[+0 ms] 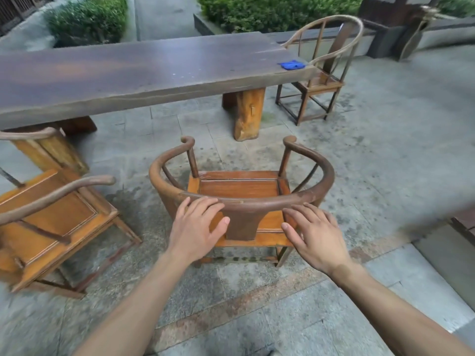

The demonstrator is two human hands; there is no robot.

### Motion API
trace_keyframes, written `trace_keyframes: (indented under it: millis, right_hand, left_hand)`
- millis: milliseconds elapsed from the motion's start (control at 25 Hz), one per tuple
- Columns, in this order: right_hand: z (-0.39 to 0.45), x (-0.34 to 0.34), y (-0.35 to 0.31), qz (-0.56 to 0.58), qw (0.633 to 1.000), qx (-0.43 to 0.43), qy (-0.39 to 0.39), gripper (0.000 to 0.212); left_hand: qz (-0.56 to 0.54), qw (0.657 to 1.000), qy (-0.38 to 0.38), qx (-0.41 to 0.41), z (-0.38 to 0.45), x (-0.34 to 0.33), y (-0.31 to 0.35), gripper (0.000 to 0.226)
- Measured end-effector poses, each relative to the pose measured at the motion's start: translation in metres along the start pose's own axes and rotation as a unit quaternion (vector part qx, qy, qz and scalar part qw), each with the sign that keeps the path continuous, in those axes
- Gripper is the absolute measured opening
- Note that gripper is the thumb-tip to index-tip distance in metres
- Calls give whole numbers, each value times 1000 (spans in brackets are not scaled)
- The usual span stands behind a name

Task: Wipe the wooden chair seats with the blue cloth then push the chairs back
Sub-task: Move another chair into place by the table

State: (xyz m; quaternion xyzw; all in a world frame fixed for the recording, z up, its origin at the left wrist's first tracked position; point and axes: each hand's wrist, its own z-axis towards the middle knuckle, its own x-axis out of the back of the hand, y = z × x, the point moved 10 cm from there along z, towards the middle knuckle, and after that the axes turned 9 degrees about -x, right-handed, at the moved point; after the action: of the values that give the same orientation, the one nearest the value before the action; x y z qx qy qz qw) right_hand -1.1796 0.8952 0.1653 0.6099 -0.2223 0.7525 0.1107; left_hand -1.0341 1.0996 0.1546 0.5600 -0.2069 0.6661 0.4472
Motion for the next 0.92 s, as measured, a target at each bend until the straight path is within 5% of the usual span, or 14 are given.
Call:
trace_keyframes:
  millis: [360, 760, 920]
  right_hand:
    - [5, -88, 30, 14, 999, -5, -49, 53]
    - [85, -468, 118, -53, 998, -8, -31, 59]
    - [96, -548, 141, -74, 995, -25, 68, 48]
  left_hand:
    - [19, 999, -20, 44, -29, -86, -31, 53]
    - [97, 990, -77, 71, -23, -434, -189, 65]
    - [154, 983, -40, 88, -25, -508, -231, 62]
